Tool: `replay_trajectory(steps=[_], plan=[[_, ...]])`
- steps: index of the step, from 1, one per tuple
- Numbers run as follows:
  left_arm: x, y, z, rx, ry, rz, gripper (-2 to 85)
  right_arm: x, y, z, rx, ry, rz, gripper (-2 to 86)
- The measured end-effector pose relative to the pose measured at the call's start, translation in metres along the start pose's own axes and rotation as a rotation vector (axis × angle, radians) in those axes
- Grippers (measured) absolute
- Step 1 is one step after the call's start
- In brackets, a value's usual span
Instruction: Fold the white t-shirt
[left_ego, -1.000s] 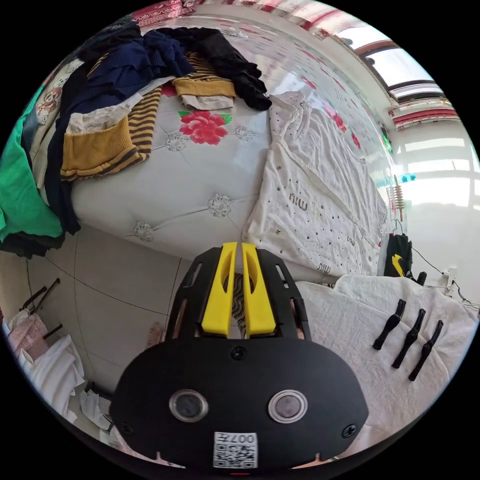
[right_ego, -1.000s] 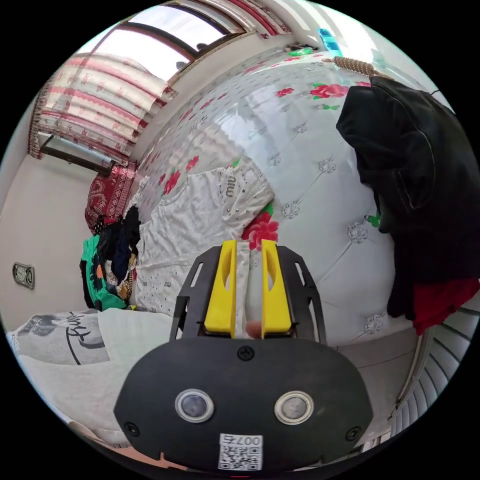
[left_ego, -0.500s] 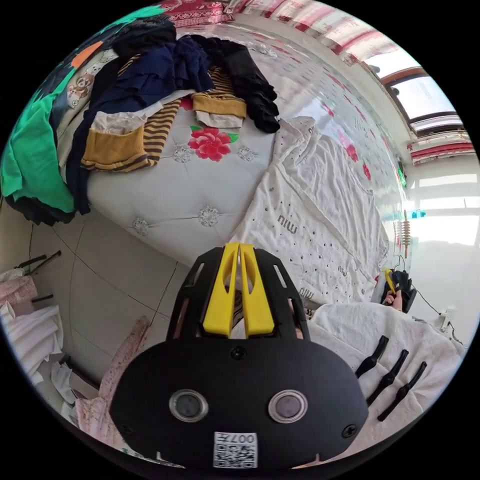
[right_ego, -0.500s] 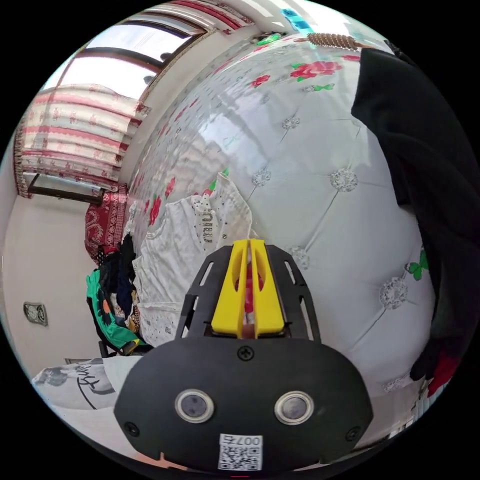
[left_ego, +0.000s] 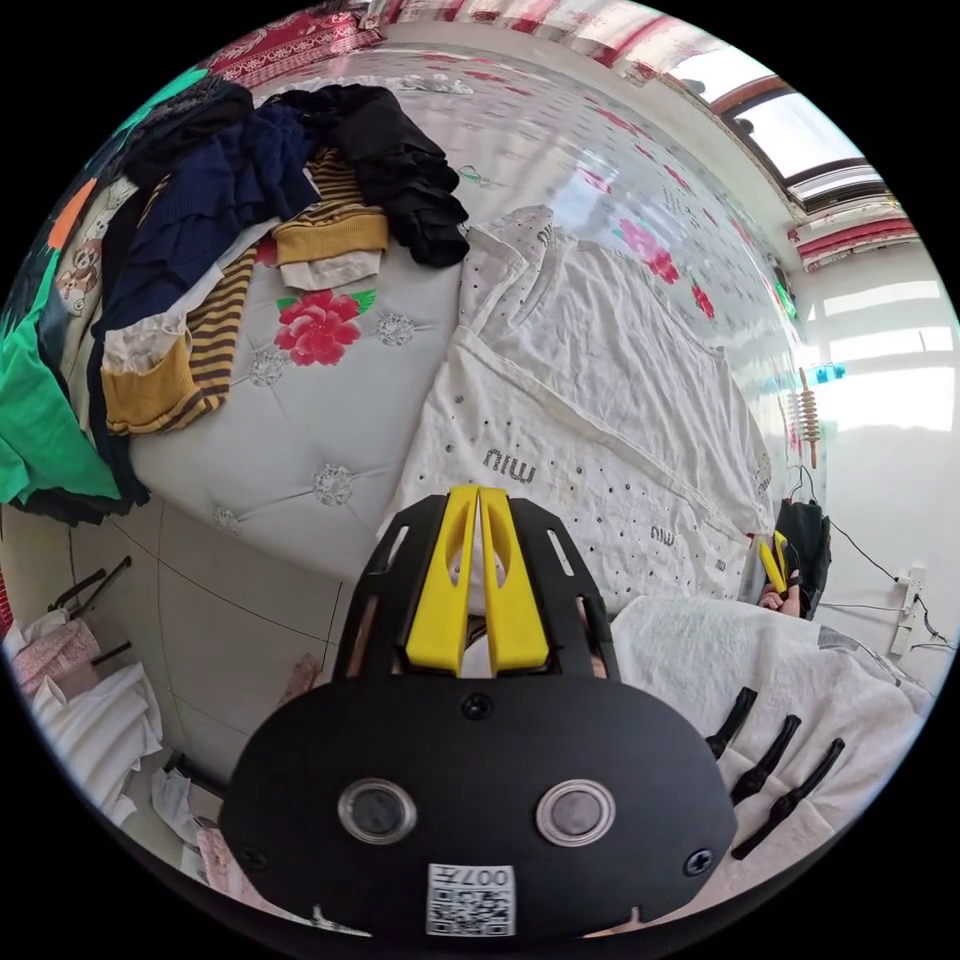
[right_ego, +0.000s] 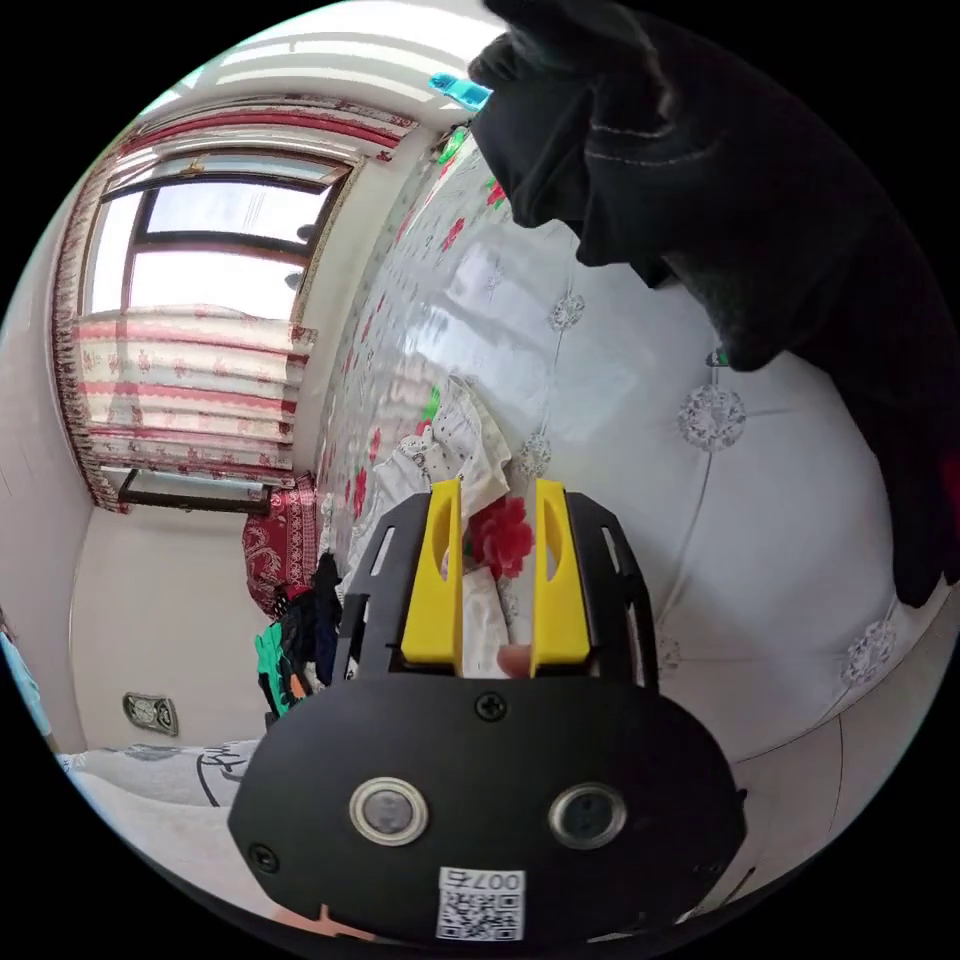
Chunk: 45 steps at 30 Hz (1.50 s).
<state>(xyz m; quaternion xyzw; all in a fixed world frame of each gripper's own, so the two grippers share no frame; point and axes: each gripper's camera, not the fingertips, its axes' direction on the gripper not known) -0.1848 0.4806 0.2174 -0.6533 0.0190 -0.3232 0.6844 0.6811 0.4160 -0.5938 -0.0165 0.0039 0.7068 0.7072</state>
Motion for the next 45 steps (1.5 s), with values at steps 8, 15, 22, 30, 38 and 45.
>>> replay_trajectory(steps=[8,15,22,30,38,45], plan=[[0.029,-0.016,0.001,0.008,0.027,-0.005,-1.0,-0.109,0.012,0.03,-0.035,0.057,-0.382,0.4],[0.071,-0.038,0.009,0.007,0.073,0.029,-1.0,-0.247,0.152,0.136,-0.446,0.319,-1.308,0.0],[0.146,-0.075,0.022,-0.037,0.039,0.21,-1.0,-0.236,0.216,0.234,-0.747,0.336,-1.278,1.4],[0.274,-0.145,0.048,-0.094,0.057,0.527,-0.3,-0.238,0.188,0.197,-0.525,0.262,-1.065,2.9],[0.465,-0.23,0.105,-0.213,0.148,0.943,7.6,-0.214,0.19,0.202,-0.513,0.497,-1.065,2.7],[0.6,-0.246,0.174,-0.303,-0.006,1.228,7.5,-0.219,0.208,0.245,-0.579,0.612,-1.19,2.3]])
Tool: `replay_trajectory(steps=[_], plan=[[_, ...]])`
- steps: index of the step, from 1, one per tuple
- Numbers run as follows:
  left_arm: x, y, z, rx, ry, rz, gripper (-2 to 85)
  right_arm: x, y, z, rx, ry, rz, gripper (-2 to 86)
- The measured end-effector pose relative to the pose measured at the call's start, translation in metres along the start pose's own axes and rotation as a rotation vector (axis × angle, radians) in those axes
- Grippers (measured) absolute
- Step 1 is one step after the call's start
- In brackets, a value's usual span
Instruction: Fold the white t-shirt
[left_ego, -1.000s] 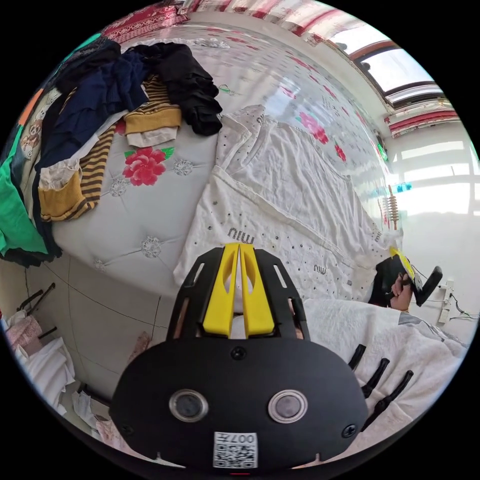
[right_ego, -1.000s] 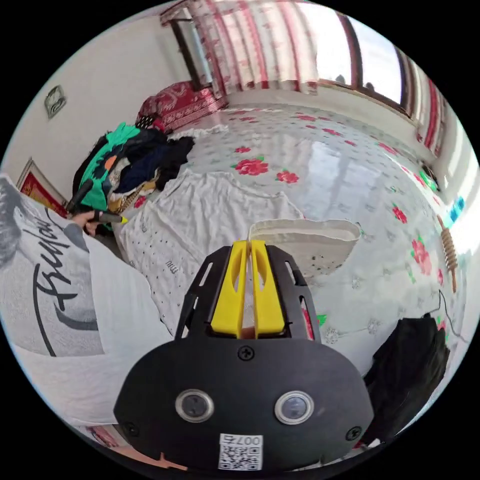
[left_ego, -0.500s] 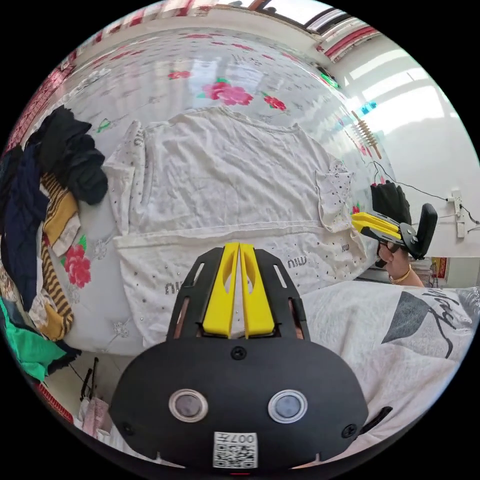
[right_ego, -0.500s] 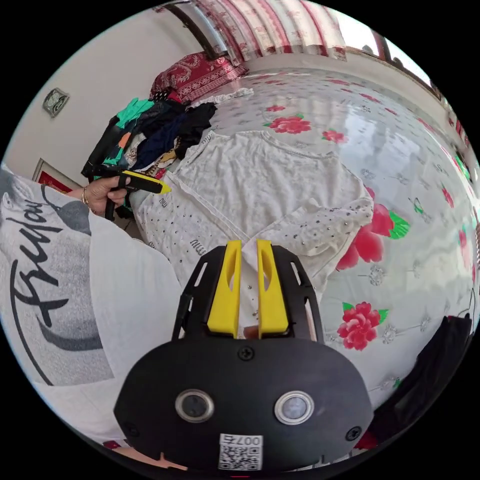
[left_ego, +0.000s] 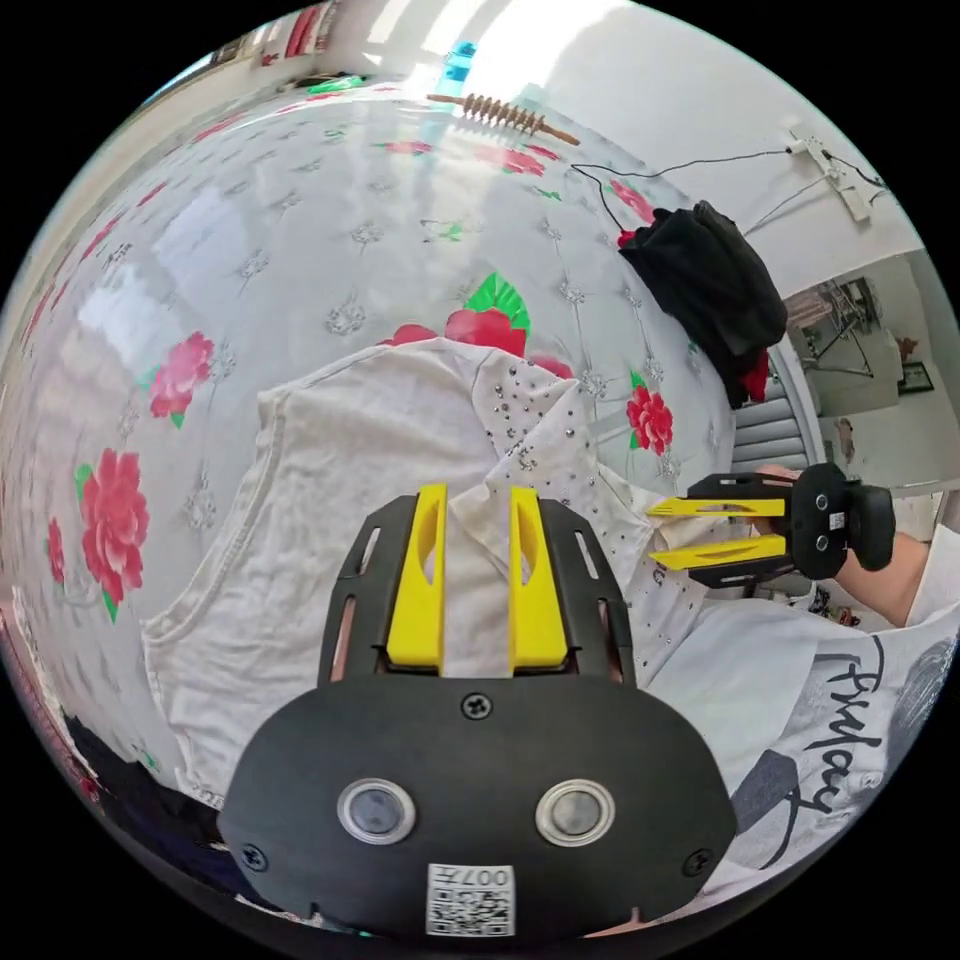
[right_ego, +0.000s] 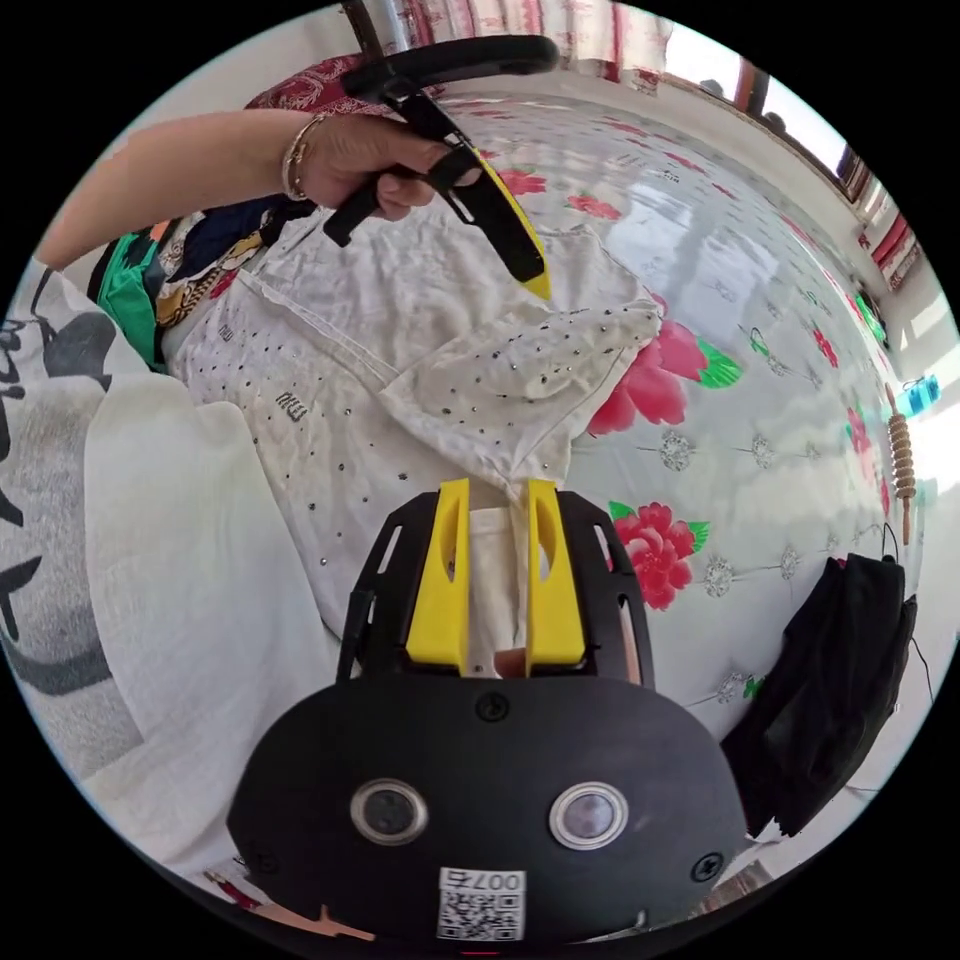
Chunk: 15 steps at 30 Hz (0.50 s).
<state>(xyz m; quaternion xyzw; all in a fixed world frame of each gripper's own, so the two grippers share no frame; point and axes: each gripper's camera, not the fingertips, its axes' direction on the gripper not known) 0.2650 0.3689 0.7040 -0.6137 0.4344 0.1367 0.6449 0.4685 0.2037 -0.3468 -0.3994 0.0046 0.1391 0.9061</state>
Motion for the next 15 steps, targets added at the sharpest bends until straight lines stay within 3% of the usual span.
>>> replay_trajectory(steps=[3,7,15], plan=[[0.001,-0.017,0.0,0.004,-0.042,0.042,0.6,0.007,-0.007,0.006,-0.025,0.034,0.039,1.6],[-0.014,-0.015,-0.018,0.02,0.012,-0.067,-0.7,0.03,-0.002,0.003,-0.02,0.069,0.17,0.5],[-0.032,0.011,-0.025,0.071,0.043,-0.341,-0.9,0.069,-0.016,-0.02,0.047,-0.024,0.159,2.6]])
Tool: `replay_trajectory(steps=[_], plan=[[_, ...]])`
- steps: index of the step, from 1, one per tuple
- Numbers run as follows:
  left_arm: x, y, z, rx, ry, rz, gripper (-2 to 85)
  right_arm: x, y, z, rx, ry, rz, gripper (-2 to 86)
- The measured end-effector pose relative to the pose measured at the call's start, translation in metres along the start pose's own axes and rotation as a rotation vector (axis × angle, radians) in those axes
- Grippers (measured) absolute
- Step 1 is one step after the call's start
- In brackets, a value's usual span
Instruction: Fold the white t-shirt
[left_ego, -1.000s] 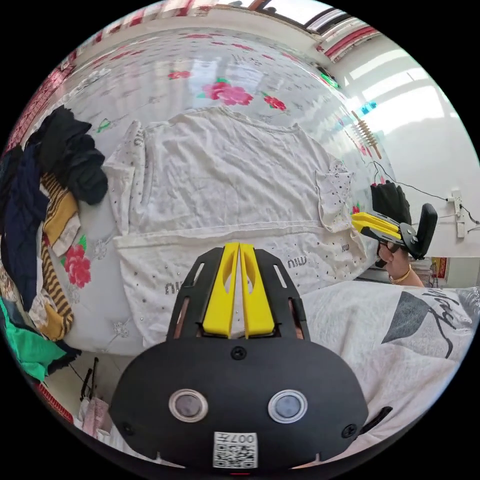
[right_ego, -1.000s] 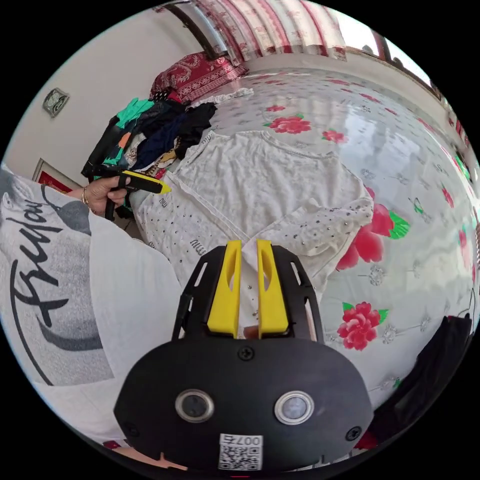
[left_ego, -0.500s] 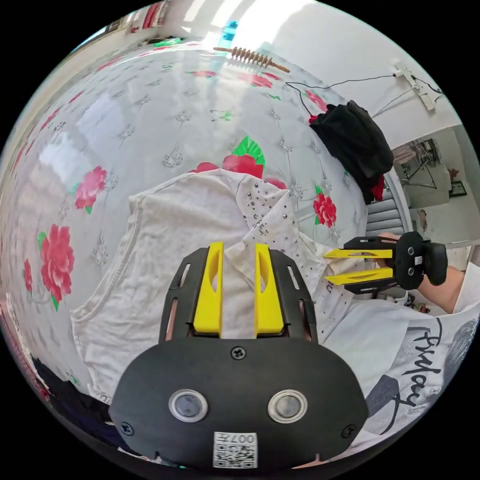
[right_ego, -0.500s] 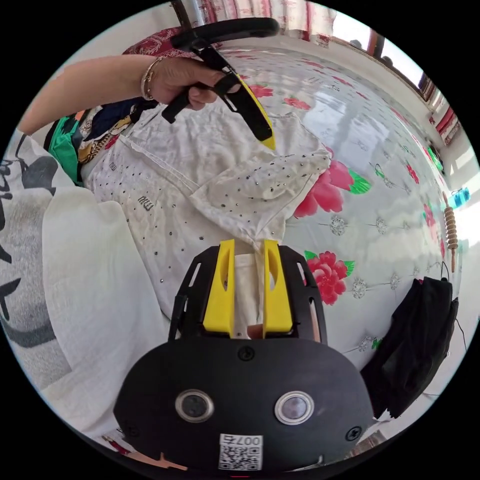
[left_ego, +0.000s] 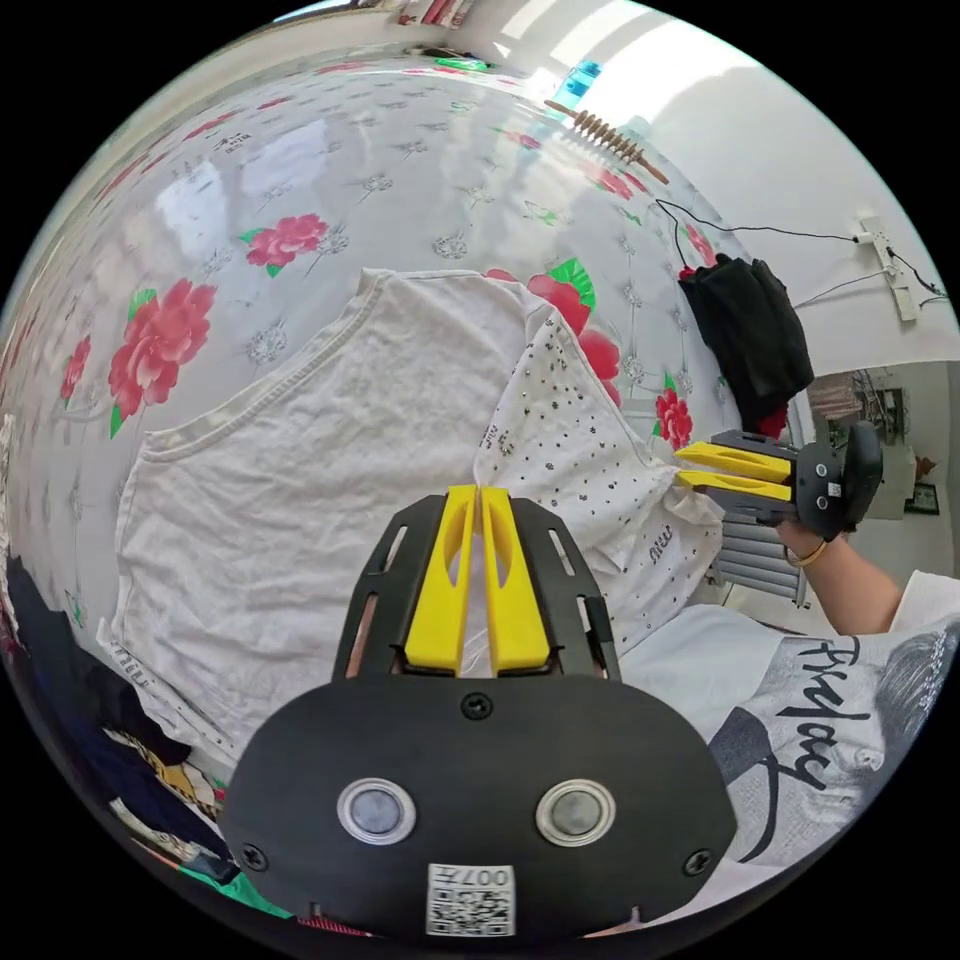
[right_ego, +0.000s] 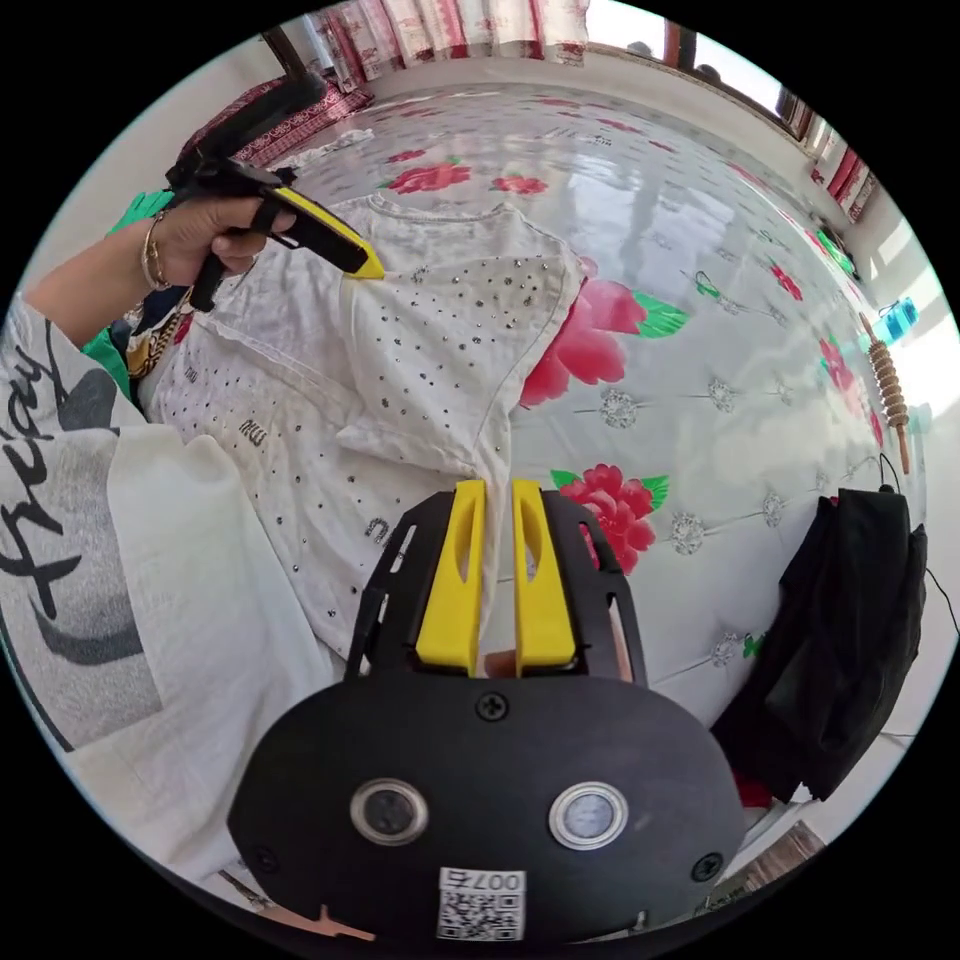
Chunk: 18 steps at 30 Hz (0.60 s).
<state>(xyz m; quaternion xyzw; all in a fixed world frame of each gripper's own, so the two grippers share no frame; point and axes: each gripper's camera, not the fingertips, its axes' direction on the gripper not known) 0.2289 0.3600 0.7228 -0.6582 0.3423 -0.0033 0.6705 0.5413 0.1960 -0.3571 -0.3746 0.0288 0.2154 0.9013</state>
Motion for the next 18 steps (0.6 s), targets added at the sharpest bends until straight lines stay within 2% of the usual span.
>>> replay_trajectory(steps=[5,7,9,13,18], plan=[[0.002,-0.025,0.009,-0.022,-0.014,-0.011,-0.9,0.039,-0.057,-0.01,0.024,-0.182,-0.048,4.1],[0.004,-0.033,0.008,-0.027,-0.027,0.004,-0.9,0.051,-0.079,-0.004,-0.13,-0.441,-0.155,4.8],[0.002,-0.04,0.008,-0.023,-0.004,-0.003,-0.9,0.058,-0.078,-0.001,-0.184,-0.387,-0.166,5.2],[-0.001,-0.047,0.01,-0.018,0.011,-0.007,-1.0,0.066,-0.042,-0.01,-0.109,-0.245,-0.088,5.8],[-0.003,-0.06,0.013,-0.026,0.024,-0.015,-0.9,0.09,0.012,-0.011,-0.13,-0.302,0.127,6.3]])
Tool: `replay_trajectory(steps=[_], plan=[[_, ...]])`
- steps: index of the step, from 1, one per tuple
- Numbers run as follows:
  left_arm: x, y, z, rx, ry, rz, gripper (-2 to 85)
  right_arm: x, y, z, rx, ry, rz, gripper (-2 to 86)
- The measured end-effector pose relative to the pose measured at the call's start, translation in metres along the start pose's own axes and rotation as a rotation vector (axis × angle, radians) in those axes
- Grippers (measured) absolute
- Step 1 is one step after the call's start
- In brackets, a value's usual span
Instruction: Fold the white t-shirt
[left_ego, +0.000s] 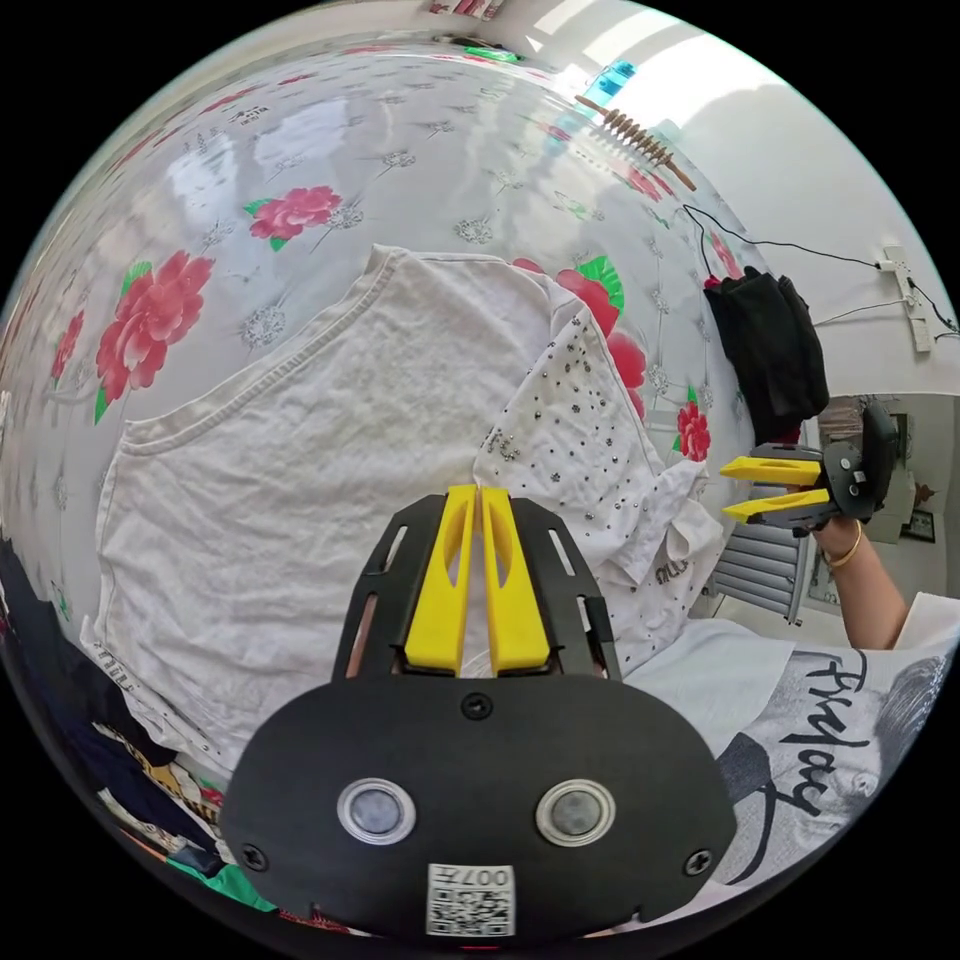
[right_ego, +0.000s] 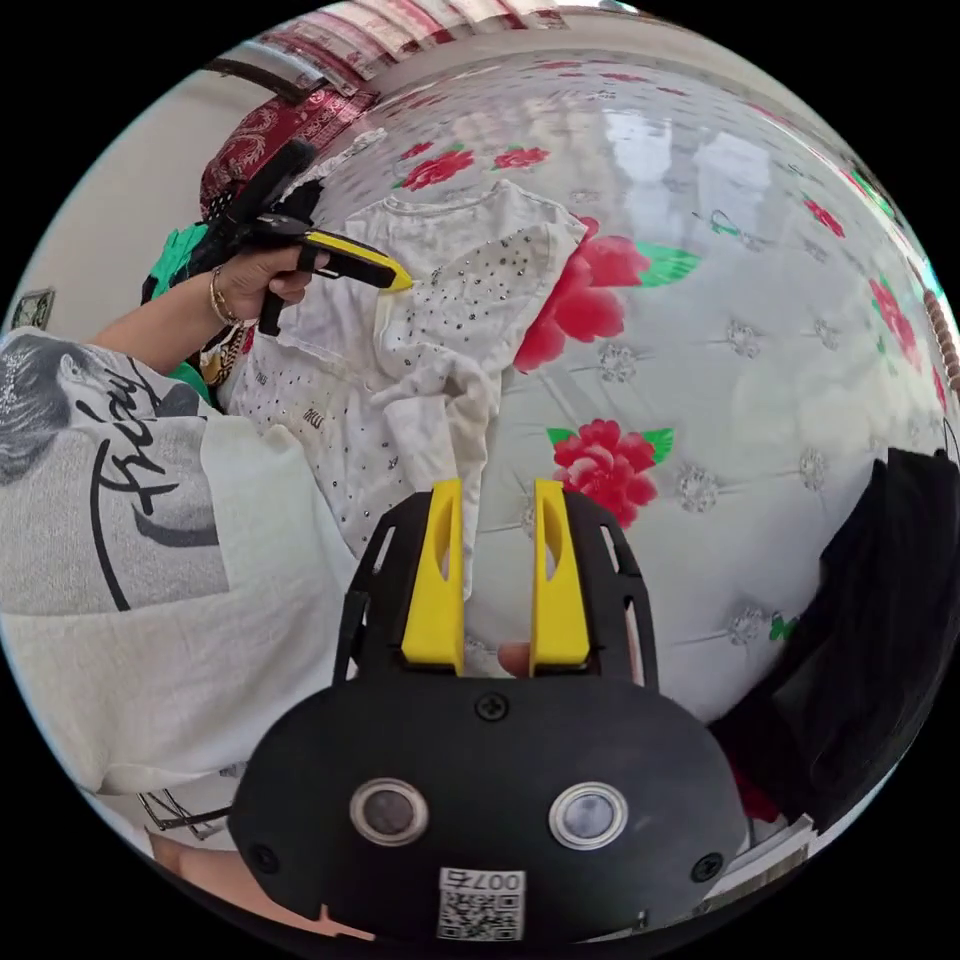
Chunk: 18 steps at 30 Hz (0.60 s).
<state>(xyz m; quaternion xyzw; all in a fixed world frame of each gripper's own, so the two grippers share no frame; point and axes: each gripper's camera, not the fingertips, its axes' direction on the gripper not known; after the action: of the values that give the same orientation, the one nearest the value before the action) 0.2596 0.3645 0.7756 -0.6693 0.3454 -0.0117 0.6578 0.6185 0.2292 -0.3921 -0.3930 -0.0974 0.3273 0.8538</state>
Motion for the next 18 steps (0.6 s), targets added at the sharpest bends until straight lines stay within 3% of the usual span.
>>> replay_trajectory(steps=[5,9,13,18], plan=[[0.003,-0.007,-0.001,-0.004,-0.017,0.032,-0.9,0.0,0.023,0.019,-0.05,-0.089,0.037,5.7],[0.0,-0.008,-0.002,-0.005,-0.018,0.03,-0.9,-0.017,0.013,0.031,-0.078,0.092,0.054,3.4],[-0.005,-0.006,-0.002,-0.004,-0.009,0.016,-1.0,-0.028,0.02,0.037,-0.262,0.082,0.066,0.9],[-0.005,0.002,0.002,-0.002,0.028,0.033,-1.0,-0.035,0.047,0.019,-0.188,0.024,0.116,1.5]])
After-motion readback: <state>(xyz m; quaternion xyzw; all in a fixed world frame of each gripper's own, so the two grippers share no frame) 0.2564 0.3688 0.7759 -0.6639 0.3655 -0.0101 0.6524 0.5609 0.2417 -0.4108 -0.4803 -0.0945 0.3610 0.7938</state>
